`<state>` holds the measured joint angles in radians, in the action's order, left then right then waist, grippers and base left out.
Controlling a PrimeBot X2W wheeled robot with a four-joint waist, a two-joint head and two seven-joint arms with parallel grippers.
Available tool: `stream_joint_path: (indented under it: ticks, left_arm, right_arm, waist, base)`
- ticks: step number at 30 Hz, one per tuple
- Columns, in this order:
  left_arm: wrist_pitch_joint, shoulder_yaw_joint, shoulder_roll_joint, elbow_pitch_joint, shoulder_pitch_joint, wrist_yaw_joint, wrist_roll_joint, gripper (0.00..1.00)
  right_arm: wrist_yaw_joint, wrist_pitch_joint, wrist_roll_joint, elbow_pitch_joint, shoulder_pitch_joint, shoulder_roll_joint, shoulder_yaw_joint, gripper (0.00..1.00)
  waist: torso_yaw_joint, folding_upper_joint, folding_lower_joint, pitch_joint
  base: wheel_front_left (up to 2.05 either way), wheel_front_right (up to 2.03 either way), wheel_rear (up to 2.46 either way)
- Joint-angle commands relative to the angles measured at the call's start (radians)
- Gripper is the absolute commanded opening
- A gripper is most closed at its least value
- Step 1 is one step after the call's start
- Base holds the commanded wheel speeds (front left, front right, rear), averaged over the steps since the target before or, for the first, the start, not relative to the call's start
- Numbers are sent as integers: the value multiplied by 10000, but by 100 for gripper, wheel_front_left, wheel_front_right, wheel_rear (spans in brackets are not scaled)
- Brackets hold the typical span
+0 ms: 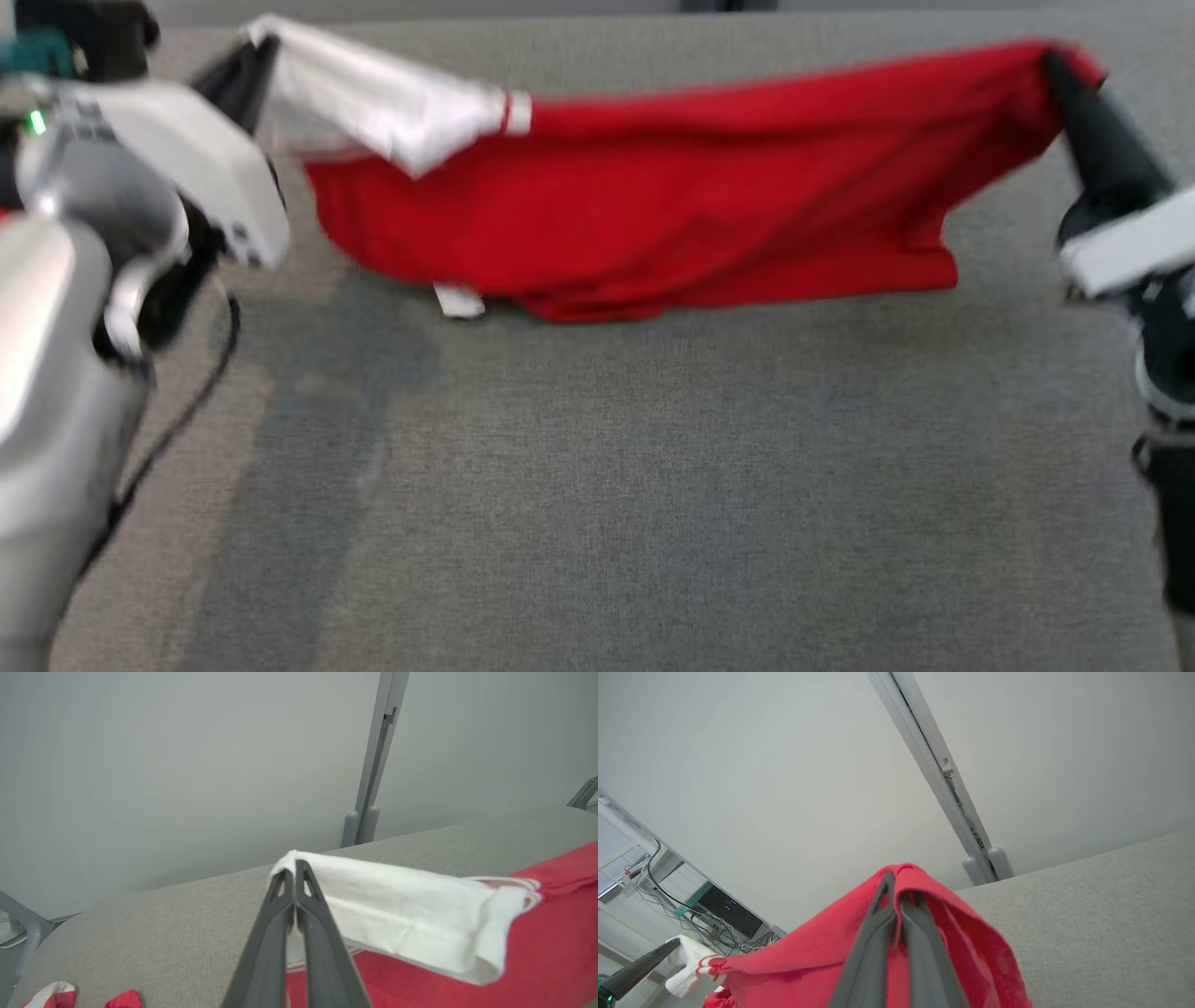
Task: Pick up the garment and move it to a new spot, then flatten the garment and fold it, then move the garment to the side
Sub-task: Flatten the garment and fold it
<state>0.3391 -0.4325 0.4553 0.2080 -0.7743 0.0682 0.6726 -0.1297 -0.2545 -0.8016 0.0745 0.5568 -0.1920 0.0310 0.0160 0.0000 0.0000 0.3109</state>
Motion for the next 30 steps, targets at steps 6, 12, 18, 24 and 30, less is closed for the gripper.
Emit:
stream_joint_path:
  ticks: [6, 12, 18, 24, 30]
  left_arm:
    - [-660, -101, -651, 2540, -3993, -953, -598, 0]
    - [-1400, -33, -1120, 4361, -6451, -1319, -860, 0]
    - [-2344, 204, -1621, 6428, -8563, -1465, -803, 0]
    - [-3024, -35, -1828, 7843, -9934, -1600, -1132, 0]
    - [-3230, -408, -2095, 8968, -10221, -1871, -1139, 0]
  right_arm:
    - [-20, 214, -156, 1752, 3500, -437, -287, 0]
    - [-20, 558, -436, 2769, 5726, -858, -283, 0]
    - [-19, 940, -642, 3921, 7605, -1425, 30, 0]
    - [-13, 1414, -522, 4842, 8831, -1837, 798, 0]
    - [-13, 1455, -854, 5422, 9009, -2205, 1849, 0]
  waist:
    - [-44, 0, 0, 1800]
    - [-32, 0, 0, 2344]
    - [-9, 0, 0, 2385]
    - [36, 0, 0, 2203]
    - [267, 0, 0, 2043]
  base:
    - [0, 0, 0]
    - [0, 0, 0]
    - [0, 0, 0]
    - [0, 0, 0]
    - [0, 0, 0]
